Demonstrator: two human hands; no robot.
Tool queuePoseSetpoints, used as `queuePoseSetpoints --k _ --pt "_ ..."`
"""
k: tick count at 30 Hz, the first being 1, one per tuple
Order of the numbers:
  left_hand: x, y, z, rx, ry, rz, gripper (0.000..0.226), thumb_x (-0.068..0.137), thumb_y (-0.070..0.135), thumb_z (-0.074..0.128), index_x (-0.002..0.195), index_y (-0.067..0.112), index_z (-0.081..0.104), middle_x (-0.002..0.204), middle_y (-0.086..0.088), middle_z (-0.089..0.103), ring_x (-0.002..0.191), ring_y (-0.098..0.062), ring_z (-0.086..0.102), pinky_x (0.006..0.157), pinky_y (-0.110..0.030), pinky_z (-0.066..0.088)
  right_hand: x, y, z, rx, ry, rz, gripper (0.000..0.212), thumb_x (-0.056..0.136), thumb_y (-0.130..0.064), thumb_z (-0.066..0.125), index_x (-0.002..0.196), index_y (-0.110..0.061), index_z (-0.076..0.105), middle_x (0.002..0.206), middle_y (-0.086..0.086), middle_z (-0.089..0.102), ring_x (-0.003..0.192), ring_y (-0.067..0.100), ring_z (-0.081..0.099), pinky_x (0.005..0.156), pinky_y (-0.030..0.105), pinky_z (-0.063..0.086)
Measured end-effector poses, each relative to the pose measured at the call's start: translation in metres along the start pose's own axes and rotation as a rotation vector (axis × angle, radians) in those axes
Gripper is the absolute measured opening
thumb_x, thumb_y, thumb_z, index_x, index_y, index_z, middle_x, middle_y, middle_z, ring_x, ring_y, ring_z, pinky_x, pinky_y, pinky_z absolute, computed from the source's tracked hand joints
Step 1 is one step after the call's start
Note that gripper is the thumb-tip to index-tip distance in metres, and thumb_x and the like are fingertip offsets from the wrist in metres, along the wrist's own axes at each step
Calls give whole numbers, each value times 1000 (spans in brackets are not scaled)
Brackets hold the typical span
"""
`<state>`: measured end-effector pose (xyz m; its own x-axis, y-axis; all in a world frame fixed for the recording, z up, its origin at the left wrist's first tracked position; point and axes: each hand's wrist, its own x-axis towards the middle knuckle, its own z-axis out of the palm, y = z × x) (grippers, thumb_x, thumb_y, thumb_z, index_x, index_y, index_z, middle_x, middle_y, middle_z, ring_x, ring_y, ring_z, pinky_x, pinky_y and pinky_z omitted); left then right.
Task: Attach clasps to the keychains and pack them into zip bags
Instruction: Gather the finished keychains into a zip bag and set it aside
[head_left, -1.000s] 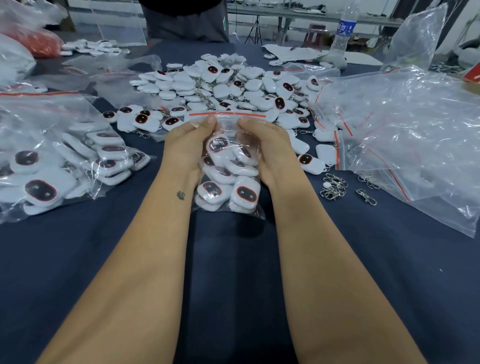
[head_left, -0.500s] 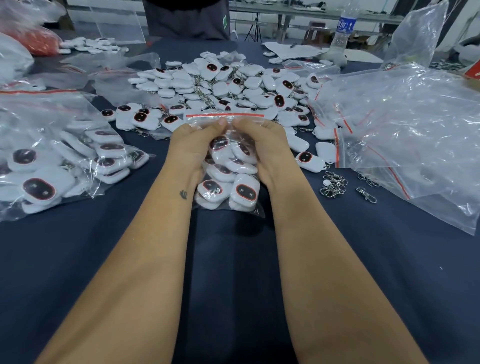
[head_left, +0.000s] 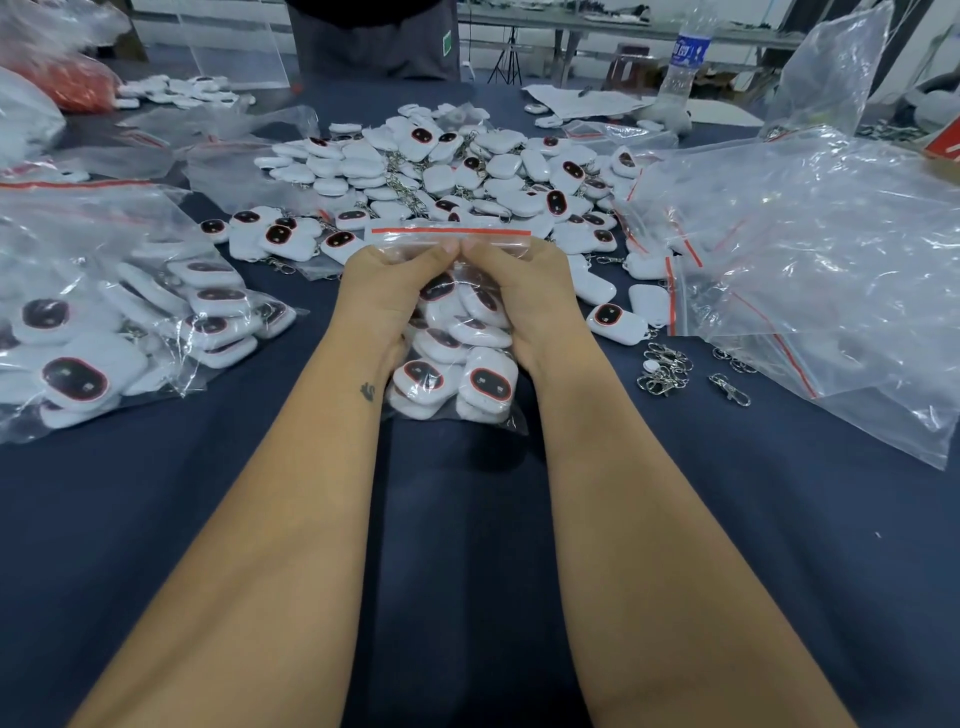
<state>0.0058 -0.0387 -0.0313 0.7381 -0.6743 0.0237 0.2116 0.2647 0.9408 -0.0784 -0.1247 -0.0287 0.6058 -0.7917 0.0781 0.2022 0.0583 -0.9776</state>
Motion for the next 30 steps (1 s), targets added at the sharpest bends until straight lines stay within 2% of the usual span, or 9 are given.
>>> queuePoseSetpoints --k 6,10,12,16,19,23,25,28,30 --pt "-1 -1 1 111 46 77 12 88 6 70 79 13 74 78 -5 76 80 -23 73 79 -38 60 0 1 2 -1 -19 2 11 85 1 67 78 -7 70 83 15 71 84 30 67 91 53 54" --pt "1 -1 1 187 87 99 7 88 7 70 85 12 73 83 -5 76 84 -22 74 79 -34 60 0 3 1 -101 -3 -77 17 84 -2 68 72 -14 71 74 5 73 75 20 70 78 38 59" --pt "2 -2 0 212 86 101 7 89 9 70 84 12 73 80 -4 75 81 -20 74 76 -33 60 0 3 0 -137 8 -103 15 84 -3 66 72 -11 69 71 3 71 70 17 67 70 32 57" --pt "2 -3 3 300 54 135 22 93 12 64 76 21 72 74 5 75 75 -10 72 73 -26 59 -1 3 2 -167 -2 -121 9 85 -1 63 78 -2 68 73 11 67 70 19 61 67 34 53" --pt "3 -4 3 247 99 122 18 93 12 64 79 19 73 85 -5 76 88 -22 73 82 -36 60 1 2 3 -91 24 -41 16 89 -3 63 74 -9 66 67 3 66 61 11 63 58 26 55" --pt "5 -3 0 111 123 25 11 88 15 71 78 11 73 77 -9 76 75 -27 74 68 -38 60 5 4 1 43 53 -18 20 95 -5 59 76 -11 64 65 -3 65 56 5 60 61 19 53" --pt "6 -1 0 61 150 -11 13 86 17 73 76 8 72 74 -10 75 69 -26 73 67 -40 60 4 4 -1 47 57 -42 20 94 -5 61 76 -11 66 63 -5 66 58 6 60 64 22 53" --pt "7 1 -1 -45 214 -38 20 88 23 73 80 5 69 82 -14 75 82 -33 73 78 -51 60 4 4 -2 83 99 -24 18 92 -6 64 75 -9 69 65 0 65 62 12 59 67 28 54" --pt "6 1 -1 -80 222 -31 20 88 22 73 82 3 69 87 -17 75 87 -36 73 81 -54 58 5 4 -1 62 136 -20 15 92 -7 65 79 -1 69 69 7 61 65 17 54 67 29 51"
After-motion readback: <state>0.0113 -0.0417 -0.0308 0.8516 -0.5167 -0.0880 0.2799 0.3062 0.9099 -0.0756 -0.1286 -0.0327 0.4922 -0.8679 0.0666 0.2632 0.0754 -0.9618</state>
